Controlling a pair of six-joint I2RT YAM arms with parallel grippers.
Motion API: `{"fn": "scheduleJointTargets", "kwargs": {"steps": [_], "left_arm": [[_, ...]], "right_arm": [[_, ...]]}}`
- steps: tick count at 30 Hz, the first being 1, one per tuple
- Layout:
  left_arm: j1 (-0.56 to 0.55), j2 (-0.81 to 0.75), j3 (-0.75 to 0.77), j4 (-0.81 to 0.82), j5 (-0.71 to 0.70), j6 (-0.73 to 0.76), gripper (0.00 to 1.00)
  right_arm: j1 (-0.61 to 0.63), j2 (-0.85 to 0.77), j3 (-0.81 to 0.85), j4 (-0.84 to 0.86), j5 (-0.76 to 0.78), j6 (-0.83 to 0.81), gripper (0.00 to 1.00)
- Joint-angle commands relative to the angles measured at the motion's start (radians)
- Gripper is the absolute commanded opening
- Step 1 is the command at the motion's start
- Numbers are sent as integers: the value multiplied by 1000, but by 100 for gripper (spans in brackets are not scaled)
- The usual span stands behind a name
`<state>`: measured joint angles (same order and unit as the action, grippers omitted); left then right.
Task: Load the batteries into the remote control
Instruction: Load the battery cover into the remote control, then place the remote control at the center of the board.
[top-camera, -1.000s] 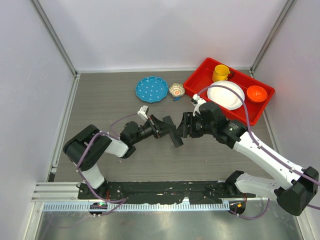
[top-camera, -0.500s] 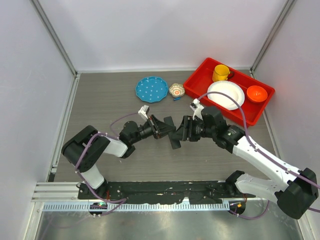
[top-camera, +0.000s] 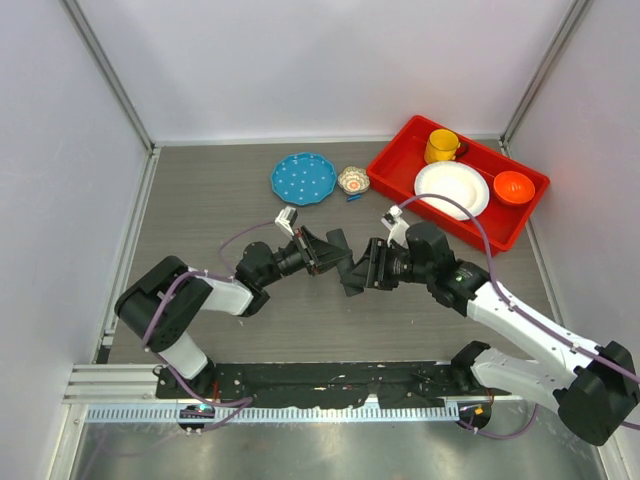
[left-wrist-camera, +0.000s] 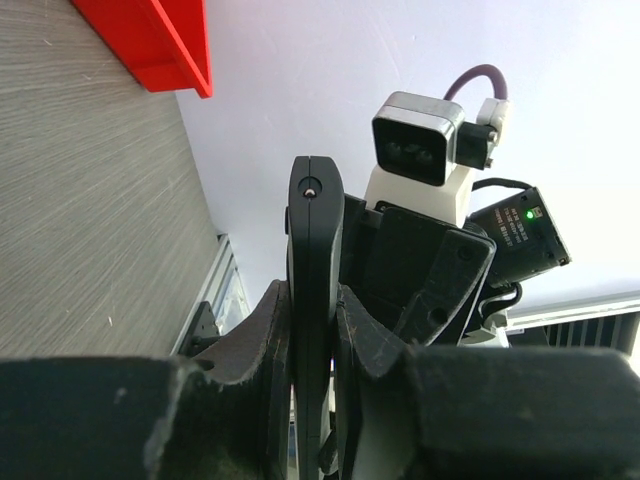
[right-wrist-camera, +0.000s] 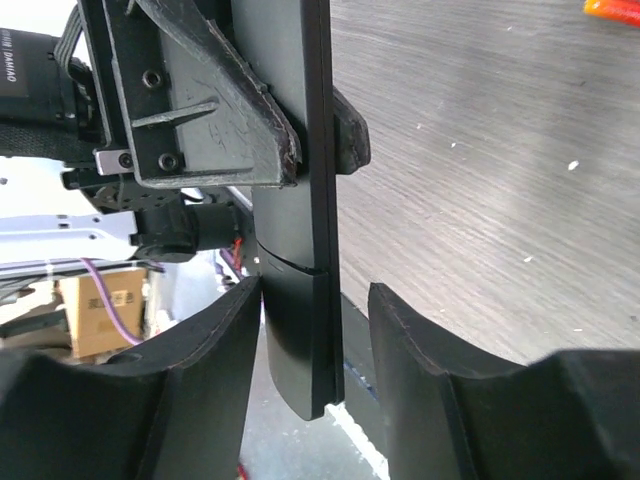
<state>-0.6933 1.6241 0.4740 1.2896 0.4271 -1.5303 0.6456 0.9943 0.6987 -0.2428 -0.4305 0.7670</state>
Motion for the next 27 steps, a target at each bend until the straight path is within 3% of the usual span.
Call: {"fn": "scheduleJointTargets", "kwargs": {"steps": [1, 7, 11, 19, 22, 27], "left_arm": [[5, -50, 6, 255, -7, 7, 0], [6, -61, 8, 257, -22, 9, 0], [8, -67, 11, 257, -24, 10, 0], [8, -67, 8, 257, -22, 7, 0], [8, -66, 5, 257, -24, 10, 0], [9, -56, -5, 257, -24, 16, 0]], "right_arm": [[-6, -19, -39, 152, -74, 80, 49], [-7, -32, -108, 285, -109, 161, 36], [-8, -34, -125, 300, -111, 169, 27], [-9, -31, -139, 313, -105, 169, 17], [-11, -28, -137, 319, -113, 173, 20], [-21, -42, -125, 312, -113, 180, 47]]}}
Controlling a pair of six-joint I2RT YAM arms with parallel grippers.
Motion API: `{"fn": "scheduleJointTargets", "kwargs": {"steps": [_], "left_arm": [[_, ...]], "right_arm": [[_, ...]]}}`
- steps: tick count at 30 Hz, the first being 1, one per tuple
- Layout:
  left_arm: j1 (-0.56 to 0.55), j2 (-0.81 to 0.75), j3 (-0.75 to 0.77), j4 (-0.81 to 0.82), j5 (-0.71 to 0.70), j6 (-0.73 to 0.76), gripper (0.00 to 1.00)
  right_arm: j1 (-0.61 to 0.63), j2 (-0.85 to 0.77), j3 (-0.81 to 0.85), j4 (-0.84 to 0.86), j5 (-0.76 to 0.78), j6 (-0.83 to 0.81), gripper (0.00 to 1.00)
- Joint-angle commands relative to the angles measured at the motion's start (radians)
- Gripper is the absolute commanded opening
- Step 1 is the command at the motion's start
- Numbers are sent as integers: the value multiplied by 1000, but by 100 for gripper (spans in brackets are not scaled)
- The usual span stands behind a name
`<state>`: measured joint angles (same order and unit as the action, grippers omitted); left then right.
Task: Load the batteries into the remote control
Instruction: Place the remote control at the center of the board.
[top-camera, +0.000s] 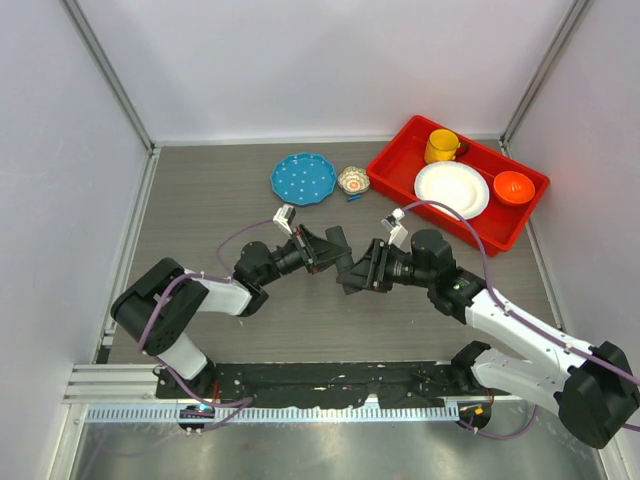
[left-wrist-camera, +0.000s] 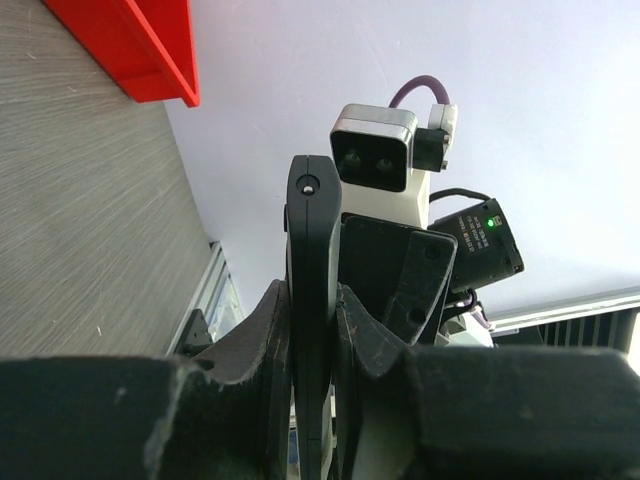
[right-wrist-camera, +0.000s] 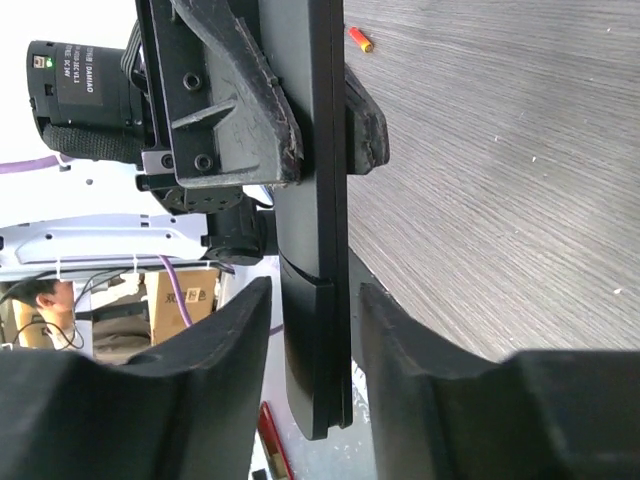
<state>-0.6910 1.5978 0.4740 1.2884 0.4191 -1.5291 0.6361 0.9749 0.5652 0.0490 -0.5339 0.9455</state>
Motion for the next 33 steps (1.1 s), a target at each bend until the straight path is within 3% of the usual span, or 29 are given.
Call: {"fn": "scheduleJointTargets", "kwargs": {"steps": [1, 9, 14, 17, 20, 21, 23, 24, 27, 33], "left_arm": [[7, -29, -8, 258, -14, 15, 0], [50, -18, -29, 226, 20, 20, 0], [110, -62, -29, 79, 73, 67, 0], [143, -151, -8, -143, 93, 171, 0], [153, -297, 70, -555, 61, 337, 0], [153, -330, 143, -830, 5, 485, 0], [153, -397, 210, -1051, -75, 597, 0], [151, -410, 275, -1250, -123, 685, 0], [153, -408, 400, -1588, -348, 779, 0], [136, -319, 540, -1934, -764, 871, 0]], "right_arm": [[-19, -28, 16, 11, -12, -4, 49], [-44, -39, 126, -170, -9, -126, 61], [-44, -74, 271, -472, 153, -355, 62], [-44, -100, 349, -621, 273, -466, 62], [-44, -134, 374, -687, 397, -519, 62], [-44, -143, 368, -689, 426, -521, 62], [-44, -168, 338, -678, 486, -521, 62], [-44, -171, 328, -672, 502, -518, 61], [-44, -171, 289, -658, 531, -511, 60], [-44, -188, 271, -667, 603, -547, 59]]}}
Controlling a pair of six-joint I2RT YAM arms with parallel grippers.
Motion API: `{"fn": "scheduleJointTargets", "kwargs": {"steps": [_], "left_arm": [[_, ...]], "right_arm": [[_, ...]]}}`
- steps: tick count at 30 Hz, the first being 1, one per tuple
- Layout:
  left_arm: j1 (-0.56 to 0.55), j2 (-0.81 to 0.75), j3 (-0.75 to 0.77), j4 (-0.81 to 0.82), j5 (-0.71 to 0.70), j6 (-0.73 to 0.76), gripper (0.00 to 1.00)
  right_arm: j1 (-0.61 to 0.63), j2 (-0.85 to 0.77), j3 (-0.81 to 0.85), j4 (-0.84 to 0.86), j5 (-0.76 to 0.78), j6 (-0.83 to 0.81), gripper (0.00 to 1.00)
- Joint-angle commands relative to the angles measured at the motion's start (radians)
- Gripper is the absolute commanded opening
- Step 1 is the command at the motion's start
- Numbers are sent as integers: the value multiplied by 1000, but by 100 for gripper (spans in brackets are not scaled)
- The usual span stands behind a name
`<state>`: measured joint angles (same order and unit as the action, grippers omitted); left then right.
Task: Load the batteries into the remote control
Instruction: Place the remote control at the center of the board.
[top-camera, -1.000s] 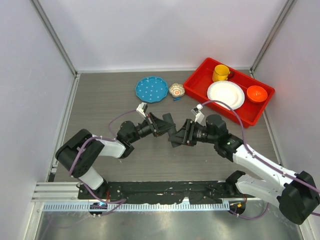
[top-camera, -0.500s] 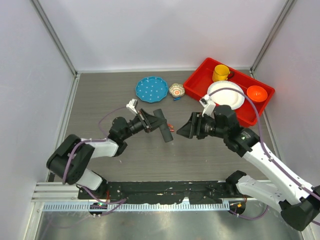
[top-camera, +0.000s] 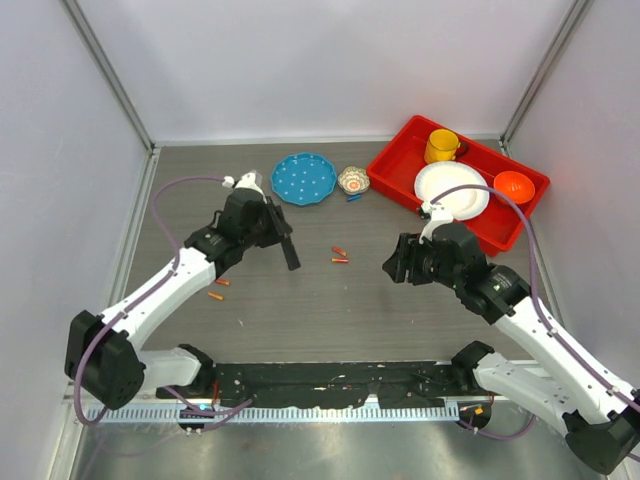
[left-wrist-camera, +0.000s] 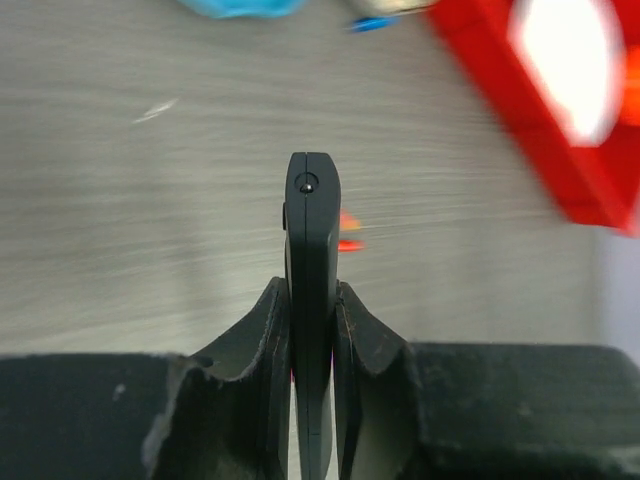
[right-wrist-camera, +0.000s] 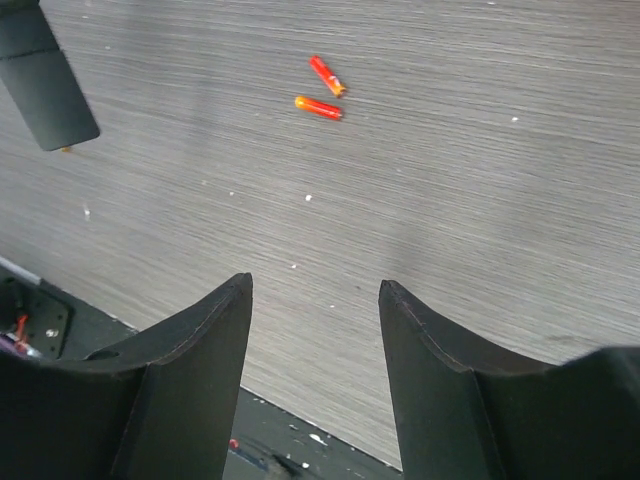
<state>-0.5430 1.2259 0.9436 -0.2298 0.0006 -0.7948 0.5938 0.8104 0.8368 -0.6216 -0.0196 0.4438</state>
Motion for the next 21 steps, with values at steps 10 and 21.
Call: {"fn": "scheduleJointTargets", "kwargs": {"steps": [10, 21], "left_arm": [[-185, 483, 483, -813, -945, 203, 0], [-204, 886, 762, -953, -1125, 203, 0]], "right_arm": [[-2, -74, -31, 23, 87, -42, 59], [-2, -109, -54, 25, 87, -34, 59]]}}
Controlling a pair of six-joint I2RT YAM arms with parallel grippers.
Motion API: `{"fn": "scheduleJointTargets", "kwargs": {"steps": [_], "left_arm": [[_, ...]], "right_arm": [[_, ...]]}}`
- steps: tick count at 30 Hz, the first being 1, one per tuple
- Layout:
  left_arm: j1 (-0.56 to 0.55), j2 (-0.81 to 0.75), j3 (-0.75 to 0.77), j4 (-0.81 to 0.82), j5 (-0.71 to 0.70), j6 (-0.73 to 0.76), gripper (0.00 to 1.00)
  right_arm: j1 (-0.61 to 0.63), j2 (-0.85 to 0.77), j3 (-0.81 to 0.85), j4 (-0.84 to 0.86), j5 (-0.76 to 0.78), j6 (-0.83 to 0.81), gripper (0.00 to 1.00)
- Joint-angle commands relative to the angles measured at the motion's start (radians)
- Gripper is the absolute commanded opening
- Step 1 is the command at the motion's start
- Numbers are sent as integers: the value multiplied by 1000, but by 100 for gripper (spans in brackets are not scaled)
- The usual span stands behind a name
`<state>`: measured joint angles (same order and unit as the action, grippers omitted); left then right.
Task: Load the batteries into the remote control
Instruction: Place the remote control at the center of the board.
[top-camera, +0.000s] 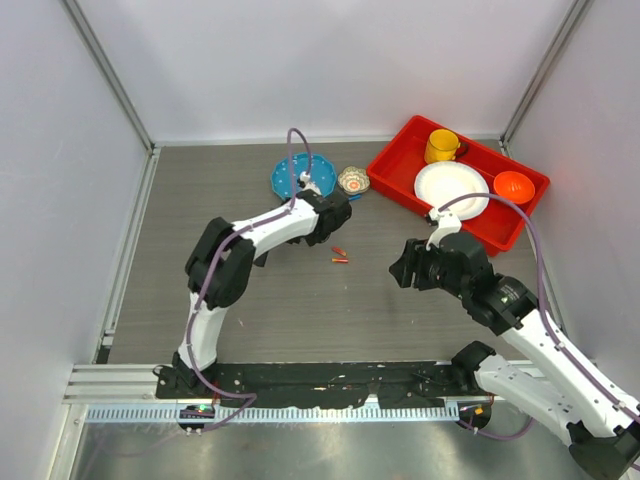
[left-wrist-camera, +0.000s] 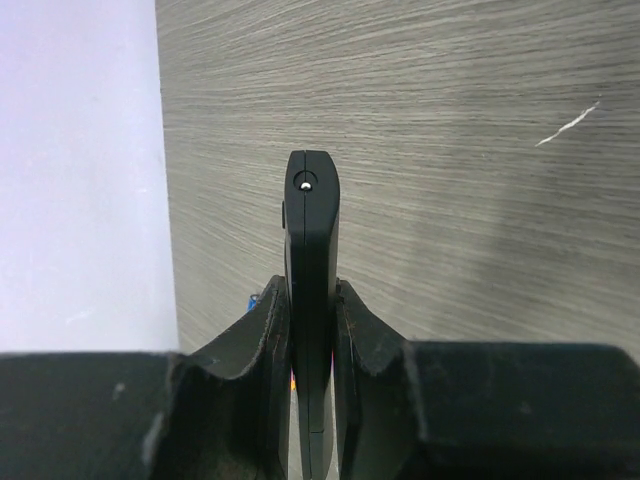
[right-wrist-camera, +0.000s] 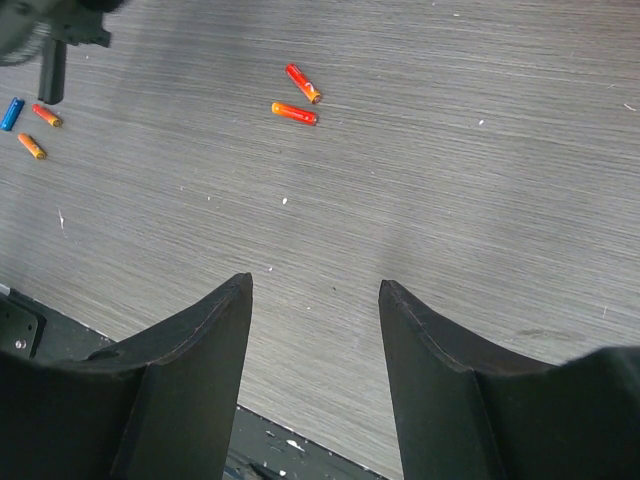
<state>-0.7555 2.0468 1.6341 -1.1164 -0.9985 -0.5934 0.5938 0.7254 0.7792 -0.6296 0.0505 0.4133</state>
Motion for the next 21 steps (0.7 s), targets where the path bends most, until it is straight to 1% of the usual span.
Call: {"fn": "scheduleJointTargets", "kwargs": {"steps": [1, 4, 5, 11, 17, 19, 21], "left_arm": [[8, 88, 79, -62, -124, 12, 0], [21, 150, 115, -51, -101, 17, 0], [24, 165, 116, -25, -83, 29, 0], [41, 187, 70, 73, -9, 56, 0], [41, 236, 43, 113, 55, 52, 0], [41, 240, 32, 130, 73, 52, 2], [41, 242, 26, 139, 78, 55, 7]], "right_arm": [[-2, -26, 2, 33, 14, -4, 59], [-3, -30, 5, 30, 14, -1, 59], [-2, -29, 3, 30, 12, -2, 59], [-2, -34, -9, 30, 6, 4, 59], [-2, -15, -6, 33, 5, 4, 59], [-3, -15, -6, 28, 9, 2, 59], [0, -17, -11, 30, 12, 2, 59]]}}
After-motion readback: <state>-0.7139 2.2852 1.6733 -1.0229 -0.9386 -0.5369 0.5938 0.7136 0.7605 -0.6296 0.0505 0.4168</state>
